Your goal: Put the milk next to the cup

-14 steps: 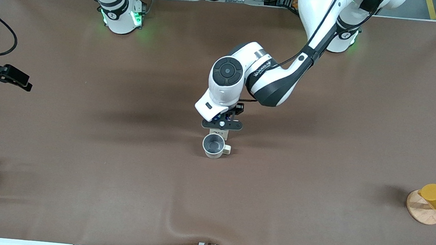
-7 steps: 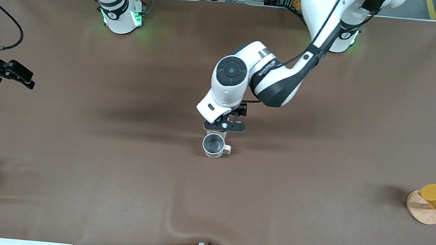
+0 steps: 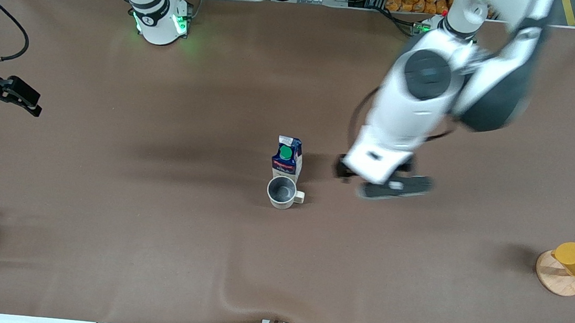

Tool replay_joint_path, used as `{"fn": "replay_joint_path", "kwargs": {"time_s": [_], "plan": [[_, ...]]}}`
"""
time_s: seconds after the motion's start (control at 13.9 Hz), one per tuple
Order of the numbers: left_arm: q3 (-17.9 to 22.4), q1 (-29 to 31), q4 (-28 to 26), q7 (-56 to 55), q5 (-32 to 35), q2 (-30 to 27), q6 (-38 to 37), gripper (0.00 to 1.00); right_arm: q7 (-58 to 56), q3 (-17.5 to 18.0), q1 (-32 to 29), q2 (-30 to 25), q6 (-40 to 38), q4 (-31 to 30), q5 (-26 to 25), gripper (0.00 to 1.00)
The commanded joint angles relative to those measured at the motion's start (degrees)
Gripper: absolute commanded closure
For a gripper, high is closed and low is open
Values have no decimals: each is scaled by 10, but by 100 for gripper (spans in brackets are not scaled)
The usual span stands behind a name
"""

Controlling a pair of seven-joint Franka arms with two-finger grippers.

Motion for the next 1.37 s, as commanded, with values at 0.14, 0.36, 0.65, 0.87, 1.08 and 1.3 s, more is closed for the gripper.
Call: {"fn": "replay_joint_path", "kwargs": {"time_s": [0.14, 0.36, 0.65, 0.87, 1.08, 1.3], "plan": [[-8, 103, -21, 181, 0, -68, -72, 0, 14, 0, 0, 3, -8, 9, -13, 0], [4, 163, -33, 238, -54, -122, -130, 0, 26, 0, 1, 2, -9, 10, -8, 0], [6, 229, -102, 312, -66, -198, -164, 0, 33, 1, 4, 2, -13, 10, -8, 0], [9, 249, -137, 347, -67, -226, -164, 0, 35, 0, 1, 2, -24, 9, -8, 0], [9, 256, -151, 348, -67, -234, -164, 0, 34, 0, 0, 2, -24, 9, -8, 0], [10, 255, -159, 349, -66, -241, -163, 0, 34, 0, 0, 2, -24, 10, -8, 0]]}}
